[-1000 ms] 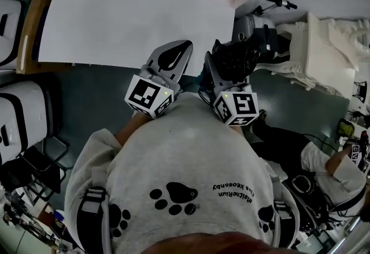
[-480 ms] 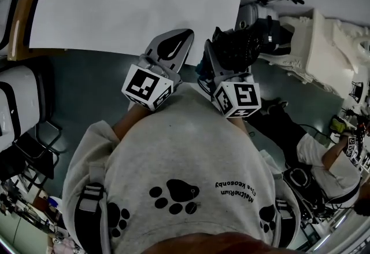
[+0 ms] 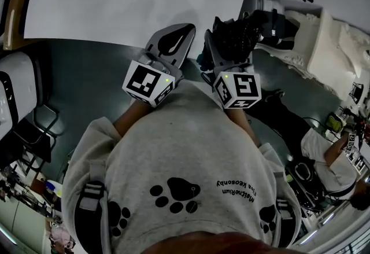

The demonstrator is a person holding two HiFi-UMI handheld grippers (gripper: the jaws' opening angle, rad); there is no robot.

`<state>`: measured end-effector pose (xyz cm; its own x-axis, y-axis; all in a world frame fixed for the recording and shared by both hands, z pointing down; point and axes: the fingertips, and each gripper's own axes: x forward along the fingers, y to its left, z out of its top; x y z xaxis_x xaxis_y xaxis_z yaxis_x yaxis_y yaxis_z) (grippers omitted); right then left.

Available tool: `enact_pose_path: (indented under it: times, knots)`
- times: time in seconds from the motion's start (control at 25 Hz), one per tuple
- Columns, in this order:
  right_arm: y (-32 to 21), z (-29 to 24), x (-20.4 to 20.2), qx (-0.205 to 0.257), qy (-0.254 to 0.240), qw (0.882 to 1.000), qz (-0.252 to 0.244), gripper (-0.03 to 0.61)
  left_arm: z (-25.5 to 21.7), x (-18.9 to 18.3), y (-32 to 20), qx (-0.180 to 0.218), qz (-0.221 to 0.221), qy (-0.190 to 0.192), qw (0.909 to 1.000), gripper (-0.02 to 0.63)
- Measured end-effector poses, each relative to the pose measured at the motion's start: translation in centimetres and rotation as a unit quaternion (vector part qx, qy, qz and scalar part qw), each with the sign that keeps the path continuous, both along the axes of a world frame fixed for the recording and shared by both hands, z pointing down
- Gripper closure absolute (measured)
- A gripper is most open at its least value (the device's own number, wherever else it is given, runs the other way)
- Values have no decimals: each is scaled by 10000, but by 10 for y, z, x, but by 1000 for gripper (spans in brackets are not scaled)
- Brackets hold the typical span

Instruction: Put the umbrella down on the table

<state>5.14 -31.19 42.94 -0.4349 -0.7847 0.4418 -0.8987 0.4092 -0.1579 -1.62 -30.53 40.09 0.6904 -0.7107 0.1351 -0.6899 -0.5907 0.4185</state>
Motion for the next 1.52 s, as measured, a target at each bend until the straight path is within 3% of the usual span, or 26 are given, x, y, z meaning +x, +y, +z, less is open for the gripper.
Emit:
enact_pose_path:
  times: [0.72, 1.52]
  knots:
    - [-47, 83, 35, -660, 184, 9975, -144, 324, 68, 37, -44, -620, -20, -281, 9977, 597]
    - [-59, 148, 26, -1497, 252, 9879, -314, 324, 99, 42, -60, -926, 56, -414, 9948, 597]
